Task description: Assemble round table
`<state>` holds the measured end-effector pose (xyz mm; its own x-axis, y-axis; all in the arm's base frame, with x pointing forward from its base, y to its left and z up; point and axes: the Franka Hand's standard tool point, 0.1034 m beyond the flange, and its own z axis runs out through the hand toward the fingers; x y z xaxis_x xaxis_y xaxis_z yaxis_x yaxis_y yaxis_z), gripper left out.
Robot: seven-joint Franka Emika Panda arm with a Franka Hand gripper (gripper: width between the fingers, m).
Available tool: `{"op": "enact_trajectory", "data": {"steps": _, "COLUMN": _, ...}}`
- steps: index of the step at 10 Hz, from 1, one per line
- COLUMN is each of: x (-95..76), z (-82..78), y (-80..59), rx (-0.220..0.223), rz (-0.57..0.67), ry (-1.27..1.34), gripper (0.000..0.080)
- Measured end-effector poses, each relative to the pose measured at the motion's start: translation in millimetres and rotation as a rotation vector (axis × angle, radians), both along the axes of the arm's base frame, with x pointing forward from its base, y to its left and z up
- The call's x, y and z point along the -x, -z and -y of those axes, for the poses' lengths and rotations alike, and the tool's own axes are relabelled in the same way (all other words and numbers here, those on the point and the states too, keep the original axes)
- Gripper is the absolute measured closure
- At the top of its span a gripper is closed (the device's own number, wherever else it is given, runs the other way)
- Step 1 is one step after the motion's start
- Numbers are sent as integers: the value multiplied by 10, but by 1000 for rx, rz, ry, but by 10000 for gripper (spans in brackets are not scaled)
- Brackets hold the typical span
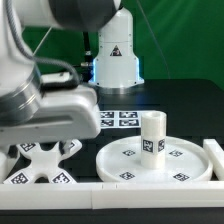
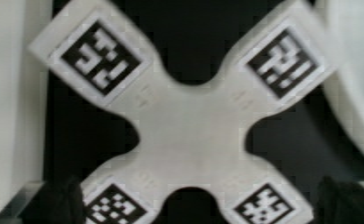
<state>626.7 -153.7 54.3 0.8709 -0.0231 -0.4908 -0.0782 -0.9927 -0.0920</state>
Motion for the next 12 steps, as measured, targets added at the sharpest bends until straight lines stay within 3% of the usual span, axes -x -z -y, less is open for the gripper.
{"op": "enact_trajectory", "data": {"steps": 3, "x": -5, "z": -37, "y": -3, "rx": 4, "rz": -1, "ry": 3, "gripper": 150}}
{"op": "enact_trajectory", "data": {"steps": 7, "x": 10, "z": -58, "y": 157, "rx": 41, "rz": 1, "ry": 53, "gripper": 150}}
{"op": "enact_trajectory", "data": {"steps": 10, "x": 45, "z": -61, "y": 268, "rx": 46, "rz": 11, "ry": 53, "gripper": 150}}
{"op": "enact_trajectory", "data": {"steps": 12, "x": 44, "z": -60, "y": 272, "rx": 46, "rz": 13, "ry": 50, "gripper": 150}}
